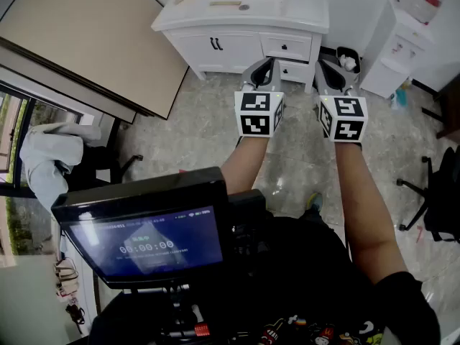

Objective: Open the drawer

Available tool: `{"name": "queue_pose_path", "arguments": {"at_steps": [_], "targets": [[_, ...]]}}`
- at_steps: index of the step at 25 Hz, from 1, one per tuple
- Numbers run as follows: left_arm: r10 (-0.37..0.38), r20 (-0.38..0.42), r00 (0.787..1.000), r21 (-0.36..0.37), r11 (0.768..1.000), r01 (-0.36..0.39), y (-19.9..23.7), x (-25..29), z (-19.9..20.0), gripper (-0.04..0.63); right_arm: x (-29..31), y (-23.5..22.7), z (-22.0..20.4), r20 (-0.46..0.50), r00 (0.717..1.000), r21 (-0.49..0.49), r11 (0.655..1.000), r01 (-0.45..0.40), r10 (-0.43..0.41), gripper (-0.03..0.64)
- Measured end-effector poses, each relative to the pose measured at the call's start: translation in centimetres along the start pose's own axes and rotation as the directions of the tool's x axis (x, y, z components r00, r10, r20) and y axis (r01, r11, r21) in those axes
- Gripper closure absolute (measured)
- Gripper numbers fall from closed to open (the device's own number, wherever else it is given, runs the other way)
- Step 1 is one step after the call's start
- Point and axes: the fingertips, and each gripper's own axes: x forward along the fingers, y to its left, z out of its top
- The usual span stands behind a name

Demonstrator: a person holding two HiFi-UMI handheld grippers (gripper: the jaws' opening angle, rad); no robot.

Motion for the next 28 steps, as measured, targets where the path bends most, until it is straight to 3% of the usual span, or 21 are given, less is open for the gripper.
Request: {"name": "queue_pose_path", "arguments": {"at_steps": [9,14,22,28], "targets": [[-0.004,-0.004,1.000,0.002,1.000,0.004,1.5,0.8,-0.2,0.595,1.3,0.7,0.1,0.018,1.000,-0.006,1.000,-0.004,0.004,0.594],[-0.011,-0.018,1.000,0.007,1.000,0.011,0.2,2.0,-1.2,0.595,1.3,-0.7,-1.0,0.011,1.000,0.003,1.000,-0.004,0.004,0.594],[0.069,-0.078,0.995,-0.048,0.996,-0.073,-3.9,6.8,-4.7,0.595,2.6,-6.2,-4.6,-0.030,0.994,0.022,0.995,-0.101,0.101,0.594],[0.079,-0.108,0.991,-0.054,0.995,-0.085,-1.4,10.3,-7.1,0.595,6.7,-6.8,-6.9,-0.043,0.993,0.027,0.994,-0.110,0.111,0.594]]}}
